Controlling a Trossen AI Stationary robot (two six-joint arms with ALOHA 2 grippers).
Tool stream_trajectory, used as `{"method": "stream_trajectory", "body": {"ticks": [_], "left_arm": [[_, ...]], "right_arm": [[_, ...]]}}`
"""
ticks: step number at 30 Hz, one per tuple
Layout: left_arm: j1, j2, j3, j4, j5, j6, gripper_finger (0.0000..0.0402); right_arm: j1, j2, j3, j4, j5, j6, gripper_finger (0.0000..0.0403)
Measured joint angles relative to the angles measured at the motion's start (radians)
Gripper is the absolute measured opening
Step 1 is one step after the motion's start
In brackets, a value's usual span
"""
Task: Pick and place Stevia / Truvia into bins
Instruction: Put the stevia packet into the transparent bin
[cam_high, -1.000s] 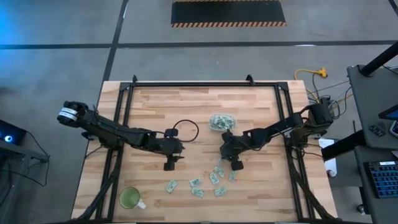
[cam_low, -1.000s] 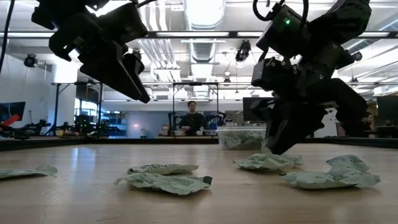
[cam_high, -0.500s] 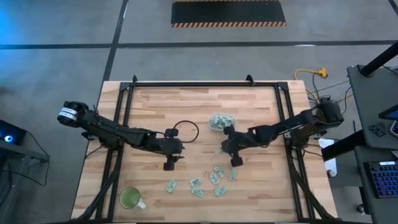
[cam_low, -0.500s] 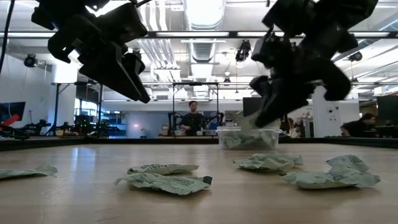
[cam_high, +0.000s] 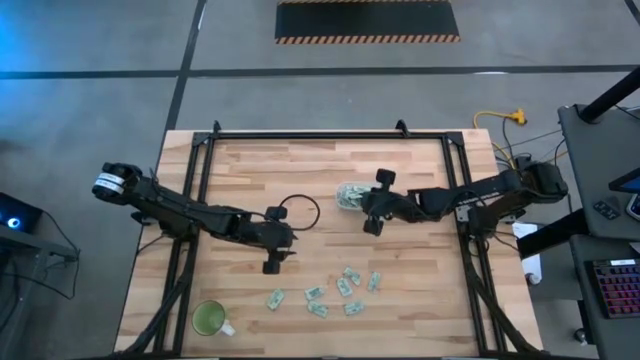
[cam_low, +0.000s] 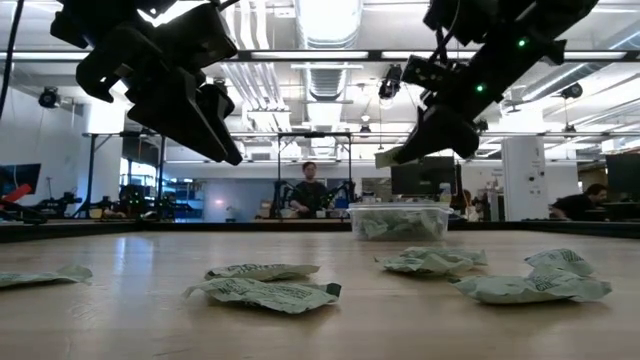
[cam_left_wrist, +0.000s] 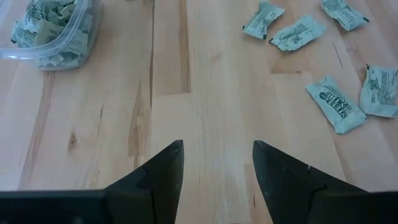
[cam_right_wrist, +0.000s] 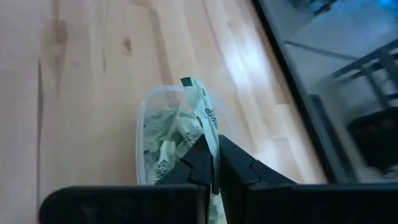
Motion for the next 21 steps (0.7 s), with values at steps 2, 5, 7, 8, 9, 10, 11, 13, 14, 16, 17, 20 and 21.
{"method": "stream_trajectory", "body": {"ticks": [2, 5, 7, 8, 9, 10, 11, 13, 14, 16, 17, 20, 21], "left_arm": [[0.0, 0.0, 0.0, 0.0, 0.0, 0.0, 0.0176], [0.0, 0.0, 0.0, -0.001, 0.0, 0.0, 0.0176], [0.0, 0.0, 0.0, -0.001, 0.0, -0.001, 0.0176], [0.0, 0.0, 0.0, -0.001, 0.0, -0.001, 0.0176], [0.0, 0.0, 0.0, -0.001, 0.0, -0.001, 0.0176], [0.0, 0.0, 0.0, -0.001, 0.0, -0.001, 0.0176], [0.0, 0.0, 0.0, -0.001, 0.0, -0.002, 0.0176], [0.0, 0.0, 0.0, -0.002, 0.0, -0.002, 0.0176], [0.0, 0.0, 0.0, -0.002, 0.0, -0.002, 0.0176], [0.0, 0.0, 0.0, -0.002, 0.0, -0.002, 0.0176], [0.0, 0.0, 0.0, -0.002, 0.0, -0.002, 0.0176], [0.0, 0.0, 0.0, -0.002, 0.0, -0.002, 0.0176], [0.0, 0.0, 0.0, -0.002, 0.0, -0.002, 0.0176]], "right_arm": [[-0.026, 0.008, 0.0, 0.0, -0.051, 0.005, 0.0009], [-0.057, 0.027, 0.0, -0.001, -0.075, 0.04, 0.001], [-0.07, 0.037, 0.0, -0.003, -0.094, 0.042, 0.0018], [-0.075, 0.042, 0.0, -0.003, -0.114, 0.042, 0.0025], [-0.08, 0.046, 0.0, -0.005, -0.134, 0.044, 0.0033], [-0.084, 0.052, 0.0, -0.004, -0.147, 0.048, 0.0043], [-0.087, 0.055, 0.0, -0.004, -0.153, 0.051, 0.0054], [-0.089, 0.059, 0.0, -0.015, -0.152, 0.051, 0.0077], [-0.089, 0.059, 0.0, -0.022, -0.151, 0.051, 0.0089], [-0.088, 0.055, 0.003, -0.041, -0.149, 0.055, 0.0111], [-0.088, 0.048, 0.005, -0.059, -0.15, 0.06, 0.012], [-0.08, 0.01, 0.013, -0.096, -0.15, 0.077, 0.0141], [-0.074, -0.004, 0.014, -0.109, -0.152, 0.08, 0.0145]]}}
